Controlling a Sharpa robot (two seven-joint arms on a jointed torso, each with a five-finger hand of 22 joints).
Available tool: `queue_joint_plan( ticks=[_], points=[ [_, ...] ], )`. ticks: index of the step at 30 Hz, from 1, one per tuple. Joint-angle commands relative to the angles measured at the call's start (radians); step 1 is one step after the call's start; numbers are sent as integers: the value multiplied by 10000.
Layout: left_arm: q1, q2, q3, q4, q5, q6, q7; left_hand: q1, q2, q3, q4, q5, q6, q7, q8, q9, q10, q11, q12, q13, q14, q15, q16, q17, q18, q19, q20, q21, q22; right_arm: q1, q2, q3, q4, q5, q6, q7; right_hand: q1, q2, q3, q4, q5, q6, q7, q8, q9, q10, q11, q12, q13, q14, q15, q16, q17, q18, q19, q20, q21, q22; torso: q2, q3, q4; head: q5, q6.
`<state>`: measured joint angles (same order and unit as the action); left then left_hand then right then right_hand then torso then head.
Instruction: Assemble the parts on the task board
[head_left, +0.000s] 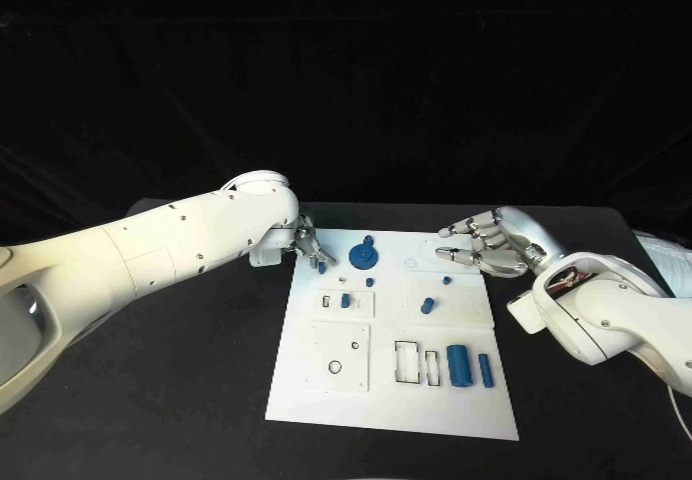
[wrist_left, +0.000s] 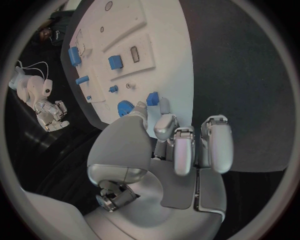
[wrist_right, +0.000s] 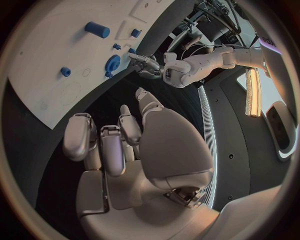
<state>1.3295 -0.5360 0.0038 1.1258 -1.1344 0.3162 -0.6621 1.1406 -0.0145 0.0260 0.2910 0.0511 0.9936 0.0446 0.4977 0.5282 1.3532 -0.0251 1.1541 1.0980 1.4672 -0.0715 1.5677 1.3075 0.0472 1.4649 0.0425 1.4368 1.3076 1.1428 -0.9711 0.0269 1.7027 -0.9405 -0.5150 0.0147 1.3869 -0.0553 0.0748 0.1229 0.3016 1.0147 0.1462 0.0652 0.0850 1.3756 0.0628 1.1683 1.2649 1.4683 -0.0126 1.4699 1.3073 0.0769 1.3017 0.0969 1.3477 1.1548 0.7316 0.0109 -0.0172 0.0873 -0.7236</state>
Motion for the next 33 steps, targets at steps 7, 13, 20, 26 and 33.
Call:
queue_joint_plan(
  ticks=[7, 13, 20, 26, 33],
  points=[
    [-15, -5, 1, 121, 133, 179, -3, 160, 68, -11, -24, 24, 156, -28, 108, 80, 93, -19, 93, 38, 1036, -100, 31, 2633, -60, 177, -104, 81, 1226, -9, 29, 0, -18, -42, 152, 33, -63, 5, 23, 45, 37, -72, -8, 25, -3, -5, -68, 9, 2, 620, -30, -50, 794, 139, -35, -17, -58, 15, -1, 1, -4, 15, 10],
    [-26, -56, 3, 140, 163, 76, -34, 331, 73, -4, -44, 22, 209, -63, 175, 189, 121, -49, 128, 69, 1036, -125, 31, 2633, -66, 193, -129, 102, 1259, -10, 39, 0, -33, -43, 160, 30, -63, 5, 23, 45, 37, -72, -8, 25, -3, -5, -68, 9, 2, 620, -30, -50, 794, 139, -35, -17, -58, 15, -1, -1, 6, 67, 25],
    [-33, -79, 3, 186, 248, 42, -30, 404, 88, -1, -50, 22, 233, -81, 219, 256, 134, -65, 140, 78, 1036, -138, 31, 2633, -69, 200, -141, 110, 1272, -20, 82, 0, -67, -43, 183, 27, -63, 5, 23, 45, 37, -72, -8, 25, -3, -5, -68, 9, 2, 620, -30, -50, 794, 139, -35, -17, -58, 15, -3, -2, -1, 77, 9],
    [-36, -81, 3, 211, 275, -26, -70, 550, 136, 18, -64, 25, 256, -111, 302, 385, 148, -90, 154, 89, 1036, -155, 31, 2633, -73, 207, -160, 119, 1292, -35, 102, 0, -84, -43, 194, 29, -62, 8, 25, 45, 46, -71, -8, 26, -2, -4, -68, 12, 3, 621, -31, -48, 798, 139, -34, -17, -59, 15, -2, -6, 0, 71, 0],
    [-40, -97, 3, 199, 476, -129, -63, 1188, 333, 257, -260, 26, 132, -162, 417, 663, 134, -137, 134, 66, 1036, -196, 31, 2633, -70, 199, -200, 105, 1299, -42, 110, 0, -97, -44, 213, 14, -61, 12, 27, 45, 63, -68, -9, 27, -1, -1, -70, 18, 6, 623, -32, -44, 806, 139, -34, -19, -60, 13, 0, 3, 0, 86, -30]
  ],
)
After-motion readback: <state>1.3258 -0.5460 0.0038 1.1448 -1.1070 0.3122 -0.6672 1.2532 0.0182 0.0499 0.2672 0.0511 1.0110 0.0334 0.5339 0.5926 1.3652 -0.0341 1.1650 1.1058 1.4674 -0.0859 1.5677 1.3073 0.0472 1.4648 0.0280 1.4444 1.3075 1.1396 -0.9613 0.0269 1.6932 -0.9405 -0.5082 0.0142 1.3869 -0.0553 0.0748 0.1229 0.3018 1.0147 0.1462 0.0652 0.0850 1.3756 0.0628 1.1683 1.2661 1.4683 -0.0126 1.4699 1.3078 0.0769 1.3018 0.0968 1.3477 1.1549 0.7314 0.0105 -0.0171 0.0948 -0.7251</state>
